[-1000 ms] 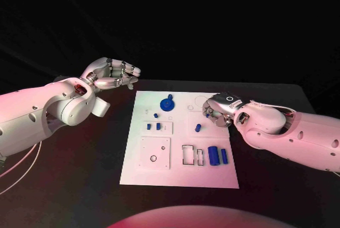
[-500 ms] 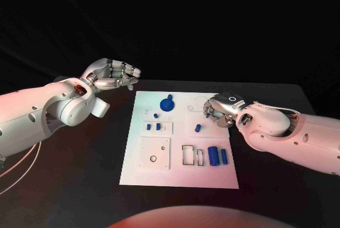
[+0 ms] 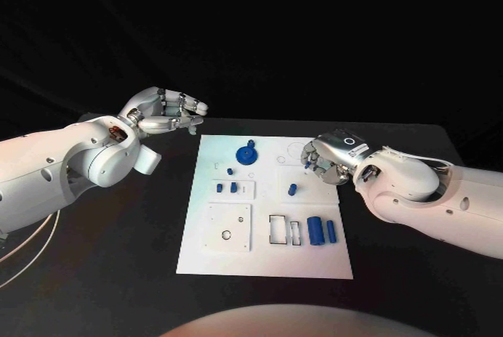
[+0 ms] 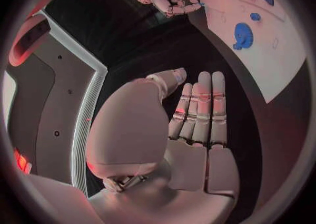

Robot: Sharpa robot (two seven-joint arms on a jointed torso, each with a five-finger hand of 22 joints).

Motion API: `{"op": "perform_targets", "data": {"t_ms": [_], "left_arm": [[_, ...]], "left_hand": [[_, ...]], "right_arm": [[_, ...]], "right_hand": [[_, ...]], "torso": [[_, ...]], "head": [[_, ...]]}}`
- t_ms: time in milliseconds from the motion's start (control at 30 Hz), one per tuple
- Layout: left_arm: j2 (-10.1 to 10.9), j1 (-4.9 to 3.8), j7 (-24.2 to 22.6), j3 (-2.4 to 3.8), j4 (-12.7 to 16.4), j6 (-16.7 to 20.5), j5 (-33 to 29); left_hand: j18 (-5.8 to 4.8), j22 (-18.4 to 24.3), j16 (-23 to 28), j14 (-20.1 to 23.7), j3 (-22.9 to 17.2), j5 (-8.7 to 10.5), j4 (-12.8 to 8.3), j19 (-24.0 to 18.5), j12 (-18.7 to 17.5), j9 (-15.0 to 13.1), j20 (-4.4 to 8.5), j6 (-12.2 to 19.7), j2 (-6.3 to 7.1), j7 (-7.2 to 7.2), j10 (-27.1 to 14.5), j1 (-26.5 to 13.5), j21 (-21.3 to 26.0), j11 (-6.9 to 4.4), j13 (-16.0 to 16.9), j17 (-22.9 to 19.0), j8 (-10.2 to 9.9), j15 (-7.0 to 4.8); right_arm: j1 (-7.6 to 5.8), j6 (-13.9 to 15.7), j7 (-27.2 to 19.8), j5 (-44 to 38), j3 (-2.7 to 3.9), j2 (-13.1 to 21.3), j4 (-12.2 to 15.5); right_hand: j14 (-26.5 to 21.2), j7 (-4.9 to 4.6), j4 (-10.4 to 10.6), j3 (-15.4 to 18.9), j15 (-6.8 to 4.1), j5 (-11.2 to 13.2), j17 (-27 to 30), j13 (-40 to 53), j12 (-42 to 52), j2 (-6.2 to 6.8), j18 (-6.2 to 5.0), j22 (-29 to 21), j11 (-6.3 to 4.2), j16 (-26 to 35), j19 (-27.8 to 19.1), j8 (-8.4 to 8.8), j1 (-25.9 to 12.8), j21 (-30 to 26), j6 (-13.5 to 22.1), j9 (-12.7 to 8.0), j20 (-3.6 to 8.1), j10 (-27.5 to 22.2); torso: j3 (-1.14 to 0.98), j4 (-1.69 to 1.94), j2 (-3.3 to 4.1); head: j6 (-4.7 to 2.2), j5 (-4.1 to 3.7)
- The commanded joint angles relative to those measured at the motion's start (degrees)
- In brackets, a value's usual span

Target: Assemble the parts on the task board

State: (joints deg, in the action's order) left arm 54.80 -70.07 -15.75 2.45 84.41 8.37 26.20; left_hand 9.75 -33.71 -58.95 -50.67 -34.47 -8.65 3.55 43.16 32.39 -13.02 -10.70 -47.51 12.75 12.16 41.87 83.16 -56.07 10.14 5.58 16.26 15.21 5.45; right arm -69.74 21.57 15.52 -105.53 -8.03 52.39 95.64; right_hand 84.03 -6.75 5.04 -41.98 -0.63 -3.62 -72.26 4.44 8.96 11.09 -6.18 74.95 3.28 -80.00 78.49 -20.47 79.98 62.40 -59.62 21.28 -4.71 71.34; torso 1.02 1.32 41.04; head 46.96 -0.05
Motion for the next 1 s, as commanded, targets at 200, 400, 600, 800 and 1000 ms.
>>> {"op": "perform_targets", "data": {"t_ms": [200, 400, 600, 800, 1000], "left_arm": [[-0.08, 0.01, -0.16, 0.00, -0.13, -1.27, 0.11], [-0.30, 0.10, -0.25, -0.04, -0.27, -1.43, -0.41], [-0.57, 0.16, -0.25, -0.18, -0.39, -1.55, -0.94], [-0.93, 0.17, -0.14, -0.32, -0.47, -1.48, -1.14], [-1.22, 0.17, 0.02, -0.45, -0.49, -1.38, -1.22]], "left_hand": [[0.73, 0.04, 0.34, 0.20, 0.19, -0.33, -0.25, -0.16, 0.30, 0.10, -0.16, 0.43, -0.40, 1.11, -0.40, -0.22, 0.39, -0.12, -0.04, -0.06, -0.30, 0.20], [0.74, 0.06, 0.32, 0.19, 0.21, -0.35, -0.29, -0.15, 0.35, 0.11, -0.18, 0.50, -0.43, 1.12, -0.54, -0.19, 0.41, -0.10, -0.05, -0.04, -0.29, 0.21], [0.74, 0.06, 0.32, 0.19, 0.21, -0.35, -0.29, -0.15, 0.35, 0.11, -0.18, 0.50, -0.43, 1.12, -0.54, -0.19, 0.41, -0.10, -0.05, -0.04, -0.29, 0.21], [0.74, 0.06, 0.30, 0.19, 0.23, -0.35, -0.29, -0.15, 0.38, 0.11, -0.19, 0.51, -0.45, 1.13, -0.58, -0.20, 0.42, -0.09, -0.05, -0.03, -0.28, 0.22], [0.74, 0.07, 0.28, 0.17, 0.25, -0.35, -0.27, -0.14, 0.43, 0.10, -0.21, 0.51, -0.49, 1.14, -0.62, -0.23, 0.42, -0.08, -0.05, -0.02, -0.25, 0.23]], "right_arm": [[-0.39, 1.88, 0.59, -0.21, 0.24, 0.84, 5.22], [-0.38, 2.14, 0.23, 0.08, 0.29, -0.95, 8.12], [0.36, 1.78, -0.37, 0.86, 0.25, -4.45, 9.23], [1.65, 1.32, -0.93, 1.47, 0.10, -7.60, 9.31], [3.54, 0.91, -1.49, 2.24, -0.16, -10.25, 8.51]], "right_hand": [[2.25, -0.19, -0.33, 0.01, -0.51, -0.22, -0.06, 0.09, 0.01, 0.00, 0.62, 2.10, -0.06, -0.34, 0.33, -0.41, -0.55, 0.03, -0.45, 1.25, -0.06, 0.57], [2.23, -0.18, -0.36, -0.02, -0.52, -0.22, 0.04, 0.09, -0.02, 0.01, 0.60, 2.07, -0.06, -0.29, 0.29, -0.43, -0.66, -0.07, -0.45, 1.29, -0.05, 0.60], [2.21, -0.19, -0.38, -0.04, -0.52, -0.23, 0.14, 0.09, -0.05, 0.01, 0.55, 1.96, -0.07, -0.23, 0.20, -0.44, -0.69, -0.31, -0.43, 1.30, -0.05, 0.61], [2.20, -0.20, -0.40, -0.06, -0.53, -0.23, 0.22, 0.09, -0.06, 0.00, 0.51, 1.88, -0.07, -0.19, 0.13, -0.44, -0.71, -0.49, -0.42, 1.31, -0.05, 0.61], [2.19, -0.21, -0.43, -0.08, -0.53, -0.23, 0.25, 0.09, -0.09, -0.01, 0.48, 1.82, -0.06, -0.18, 0.07, -0.43, -0.73, -0.64, -0.39, 1.32, -0.04, 0.61]], "torso": [[-0.04, -0.07, -0.02], [-0.06, 0.01, -0.03], [0.10, 0.01, -0.08], [0.14, 0.05, -0.03], [0.18, 0.06, 0.01]], "head": [[-0.03, 0.26], [-0.14, 0.59], [-0.19, 1.43], [-0.24, 2.09], [-0.16, 2.95]]}}
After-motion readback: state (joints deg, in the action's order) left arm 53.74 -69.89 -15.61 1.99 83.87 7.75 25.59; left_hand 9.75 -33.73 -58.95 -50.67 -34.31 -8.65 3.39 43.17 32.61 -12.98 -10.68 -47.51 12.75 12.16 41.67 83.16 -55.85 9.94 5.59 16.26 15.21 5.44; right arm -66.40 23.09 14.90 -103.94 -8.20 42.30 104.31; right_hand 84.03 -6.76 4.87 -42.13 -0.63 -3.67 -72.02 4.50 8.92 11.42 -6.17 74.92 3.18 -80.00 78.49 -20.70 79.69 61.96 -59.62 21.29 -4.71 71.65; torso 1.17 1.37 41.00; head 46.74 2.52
